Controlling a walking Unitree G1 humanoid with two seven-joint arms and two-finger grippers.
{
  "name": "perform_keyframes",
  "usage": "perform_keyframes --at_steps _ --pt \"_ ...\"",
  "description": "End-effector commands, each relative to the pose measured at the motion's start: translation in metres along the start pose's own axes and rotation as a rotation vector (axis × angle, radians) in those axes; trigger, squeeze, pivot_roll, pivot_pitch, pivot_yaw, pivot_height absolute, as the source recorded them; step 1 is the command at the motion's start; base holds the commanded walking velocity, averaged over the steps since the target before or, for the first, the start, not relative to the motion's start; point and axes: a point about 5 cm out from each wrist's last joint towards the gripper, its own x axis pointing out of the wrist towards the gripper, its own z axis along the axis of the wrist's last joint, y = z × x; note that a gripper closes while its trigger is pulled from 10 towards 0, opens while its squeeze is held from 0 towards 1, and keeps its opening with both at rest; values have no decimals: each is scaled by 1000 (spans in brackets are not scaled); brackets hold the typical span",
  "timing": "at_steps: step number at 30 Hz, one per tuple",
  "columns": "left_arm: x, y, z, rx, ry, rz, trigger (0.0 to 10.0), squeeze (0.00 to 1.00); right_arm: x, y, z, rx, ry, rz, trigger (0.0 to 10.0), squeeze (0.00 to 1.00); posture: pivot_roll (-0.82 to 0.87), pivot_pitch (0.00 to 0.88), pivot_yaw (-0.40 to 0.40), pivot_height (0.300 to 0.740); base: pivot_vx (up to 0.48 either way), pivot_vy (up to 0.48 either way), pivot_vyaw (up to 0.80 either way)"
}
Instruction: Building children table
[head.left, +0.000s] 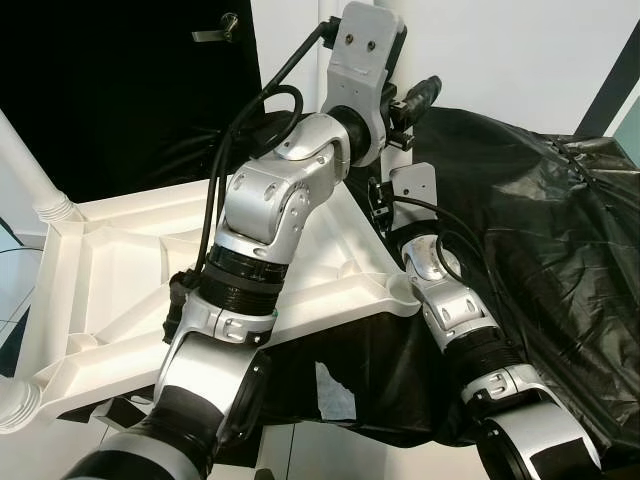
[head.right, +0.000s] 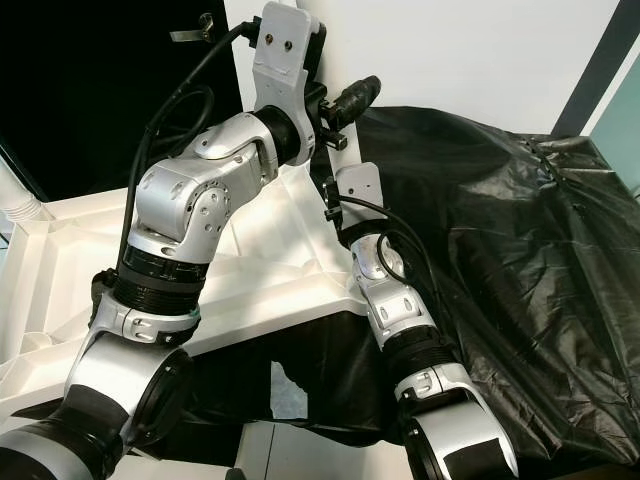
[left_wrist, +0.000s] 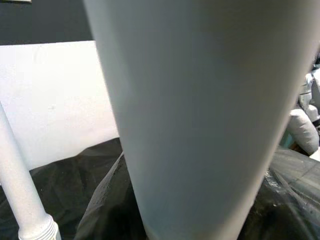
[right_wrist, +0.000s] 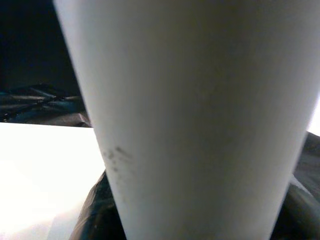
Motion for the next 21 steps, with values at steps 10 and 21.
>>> perform_keyframes --at_steps 10,21 --pt "-3 -2 4 38 -34 -7 10000 0 4 -6 5 21 3 -38 10000 0 82 0 15 740 0 0 0" --pt "-28 10 8 -33 -104 -72 10000 0 5 -16 0 63 55 -91 10000 0 82 0 13 740 0 0 0"
